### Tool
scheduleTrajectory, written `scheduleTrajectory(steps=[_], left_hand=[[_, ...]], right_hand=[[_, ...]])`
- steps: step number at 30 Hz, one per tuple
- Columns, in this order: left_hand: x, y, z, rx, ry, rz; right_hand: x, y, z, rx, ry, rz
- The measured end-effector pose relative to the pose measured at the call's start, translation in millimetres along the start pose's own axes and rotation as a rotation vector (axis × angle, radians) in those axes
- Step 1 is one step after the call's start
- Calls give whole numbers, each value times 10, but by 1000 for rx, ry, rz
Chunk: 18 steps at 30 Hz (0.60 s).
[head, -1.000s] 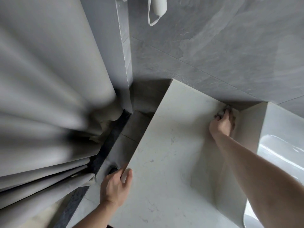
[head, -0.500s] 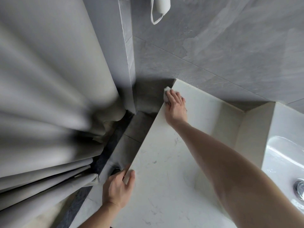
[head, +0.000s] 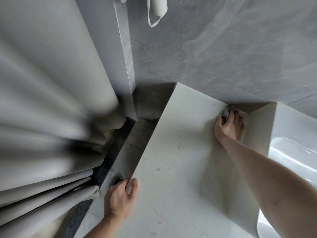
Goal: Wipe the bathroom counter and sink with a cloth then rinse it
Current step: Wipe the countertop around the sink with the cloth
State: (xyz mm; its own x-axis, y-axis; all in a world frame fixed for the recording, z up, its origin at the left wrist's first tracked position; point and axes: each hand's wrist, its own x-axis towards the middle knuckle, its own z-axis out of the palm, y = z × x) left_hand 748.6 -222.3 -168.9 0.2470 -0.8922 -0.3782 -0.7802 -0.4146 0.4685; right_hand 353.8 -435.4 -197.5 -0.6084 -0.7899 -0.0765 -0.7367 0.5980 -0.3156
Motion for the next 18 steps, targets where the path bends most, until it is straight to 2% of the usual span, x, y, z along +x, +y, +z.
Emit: scheduleTrajectory(steps=[3, 5, 13, 18], left_hand=[[-7, 14, -7, -1, 5, 4], [0, 8, 0, 12, 6, 8], [21, -47, 34, 30, 20, 45], [33, -130, 100, 62, 16, 89]], right_hand=[[-41, -208, 97, 36, 17, 98], [-93, -429, 178, 52, 10, 97], [-385, -1593, 560, 11, -142, -361], [-364, -1635, 543, -46, -189, -542]])
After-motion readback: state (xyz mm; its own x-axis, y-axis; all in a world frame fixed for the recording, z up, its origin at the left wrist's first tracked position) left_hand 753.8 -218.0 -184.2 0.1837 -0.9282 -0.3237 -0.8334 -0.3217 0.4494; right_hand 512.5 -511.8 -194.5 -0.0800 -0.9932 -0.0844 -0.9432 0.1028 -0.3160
